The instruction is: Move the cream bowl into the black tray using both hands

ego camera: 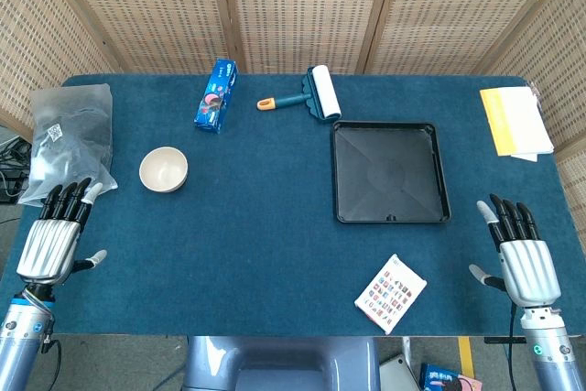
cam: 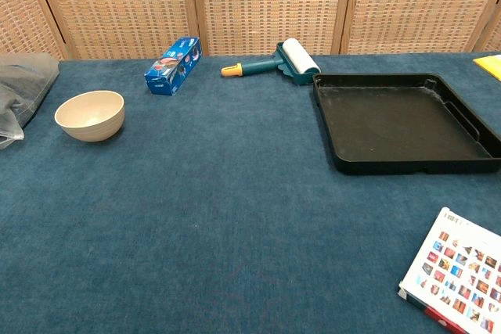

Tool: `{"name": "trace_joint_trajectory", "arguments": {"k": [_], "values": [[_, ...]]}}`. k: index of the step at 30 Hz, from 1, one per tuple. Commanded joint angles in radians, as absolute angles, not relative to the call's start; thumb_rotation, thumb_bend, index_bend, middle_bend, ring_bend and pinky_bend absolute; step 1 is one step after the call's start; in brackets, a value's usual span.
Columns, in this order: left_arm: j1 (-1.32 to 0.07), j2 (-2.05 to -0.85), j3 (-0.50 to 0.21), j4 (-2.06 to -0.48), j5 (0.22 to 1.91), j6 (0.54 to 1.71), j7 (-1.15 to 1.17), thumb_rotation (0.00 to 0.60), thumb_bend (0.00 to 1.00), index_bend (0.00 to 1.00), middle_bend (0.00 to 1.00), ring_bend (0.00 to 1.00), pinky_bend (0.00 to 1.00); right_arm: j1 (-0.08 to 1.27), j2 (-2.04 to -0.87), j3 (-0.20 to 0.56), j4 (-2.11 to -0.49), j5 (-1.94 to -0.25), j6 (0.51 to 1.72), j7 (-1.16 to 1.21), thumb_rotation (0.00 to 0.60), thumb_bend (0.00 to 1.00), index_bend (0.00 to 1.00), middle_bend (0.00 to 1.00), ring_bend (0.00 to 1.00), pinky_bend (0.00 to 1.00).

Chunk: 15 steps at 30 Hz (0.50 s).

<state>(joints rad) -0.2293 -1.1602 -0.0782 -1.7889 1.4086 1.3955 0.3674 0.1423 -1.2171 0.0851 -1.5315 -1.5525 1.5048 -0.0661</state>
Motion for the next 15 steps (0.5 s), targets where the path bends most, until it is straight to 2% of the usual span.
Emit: {"name": "trace_joint_trajectory", "arguments": {"k": [1,15], "values": [[-0.229,-1.161,-0.078,-1.787,1.410,1.397,0.367,0.600,0.00,0.00,0.00,0.00,0.00,0.144,-1.218,0.084,-1.533,-1.548,1.499,-0.069,0.600,0.16,0.01,0.00,0.00,0.00],[-0.233,-1.177,-0.080,-1.773,1.419,1.403,0.367,0.600,0.00,0.00,0.00,0.00,0.00,0.142,-1.212,0.085,-1.540,-1.545,1.499,-0.063,0.600,0.16,0.02,0.00,0.00,0.00]]}}
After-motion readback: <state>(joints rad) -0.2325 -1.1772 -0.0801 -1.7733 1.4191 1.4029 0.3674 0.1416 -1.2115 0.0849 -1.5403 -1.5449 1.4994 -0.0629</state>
